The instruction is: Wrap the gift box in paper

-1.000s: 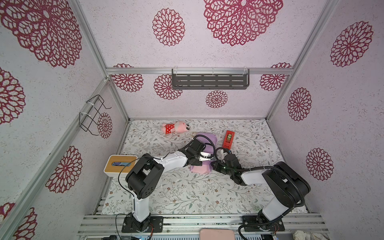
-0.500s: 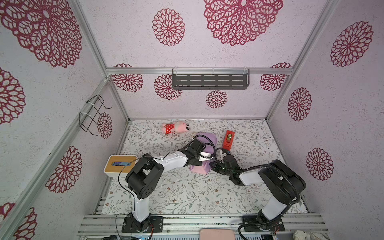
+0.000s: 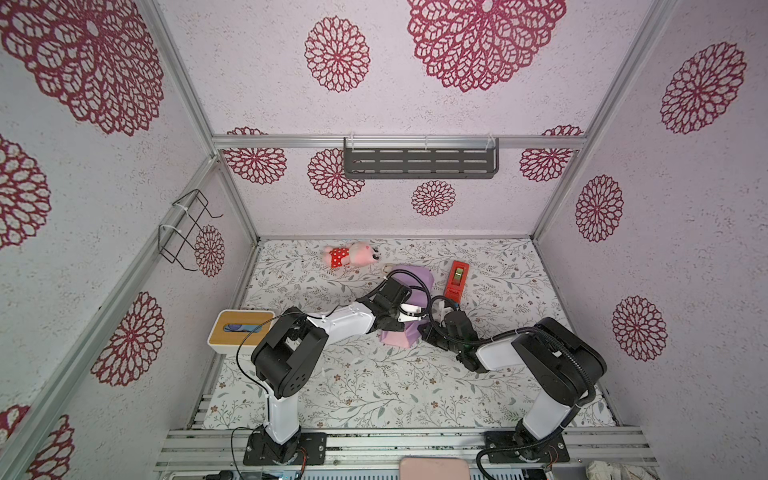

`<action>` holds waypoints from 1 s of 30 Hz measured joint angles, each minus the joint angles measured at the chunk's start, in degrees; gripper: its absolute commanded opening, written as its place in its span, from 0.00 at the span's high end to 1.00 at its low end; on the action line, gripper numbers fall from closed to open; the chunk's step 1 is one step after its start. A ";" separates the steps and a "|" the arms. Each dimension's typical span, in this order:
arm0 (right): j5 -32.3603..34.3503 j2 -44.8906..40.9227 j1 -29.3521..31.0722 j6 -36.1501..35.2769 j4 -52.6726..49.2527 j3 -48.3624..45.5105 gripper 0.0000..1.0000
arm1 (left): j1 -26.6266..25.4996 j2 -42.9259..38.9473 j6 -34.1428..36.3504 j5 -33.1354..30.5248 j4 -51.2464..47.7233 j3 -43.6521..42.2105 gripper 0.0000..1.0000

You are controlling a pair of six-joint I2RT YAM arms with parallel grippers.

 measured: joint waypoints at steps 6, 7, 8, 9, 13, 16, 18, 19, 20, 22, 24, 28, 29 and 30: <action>1.03 1.29 0.46 1.42 1.86 0.00 0.89 | 0.02 0.00 -0.02 -0.15 0.00 0.00 0.24; 1.14 1.51 0.50 1.60 2.12 0.02 0.89 | 0.02 0.00 -0.04 -0.15 0.00 0.00 0.24; 1.22 1.66 0.55 1.86 2.36 0.00 0.88 | 0.02 0.00 -0.04 -0.17 0.00 0.00 0.24; 1.42 1.77 0.61 1.95 2.60 0.00 0.88 | 0.02 0.00 -0.07 -0.15 0.00 0.00 0.24; 2.14 2.27 0.85 2.45 3.48 0.00 0.87 | 0.02 0.00 -0.20 -0.20 0.00 0.00 0.24; 2.38 2.89 1.09 2.99 4.28 0.00 0.86 | 0.02 0.00 -0.20 -0.22 0.00 0.00 0.24; 2.51 3.30 1.22 3.45 4.74 0.00 0.86 | 0.02 0.00 -0.20 -0.24 0.00 0.00 0.24; 2.58 3.50 1.27 3.74 4.94 0.00 0.87 | 0.02 0.00 -0.20 -0.26 0.00 0.00 0.24; 2.67 3.56 1.33 3.87 5.11 0.00 0.86 | 0.02 0.00 -0.22 -0.28 0.00 0.00 0.24; 3.10 3.78 1.46 4.33 5.44 0.00 0.87 | 0.02 0.00 -0.22 -0.33 0.00 0.00 0.24; 3.58 4.15 1.64 4.59 5.88 0.00 0.87 | 0.02 0.00 -0.22 -0.35 0.00 0.00 0.24; 4.55 4.92 2.16 5.95 7.23 0.00 0.86 | 0.02 0.00 -0.24 -0.39 0.00 0.00 0.24; 4.79 5.14 2.27 6.29 7.67 -0.02 0.87 | 0.02 0.00 -0.24 -0.39 -0.02 0.00 0.24; 5.03 5.38 2.40 6.60 8.22 -0.09 0.86 | 0.02 0.00 -0.24 -0.39 -0.02 0.00 0.24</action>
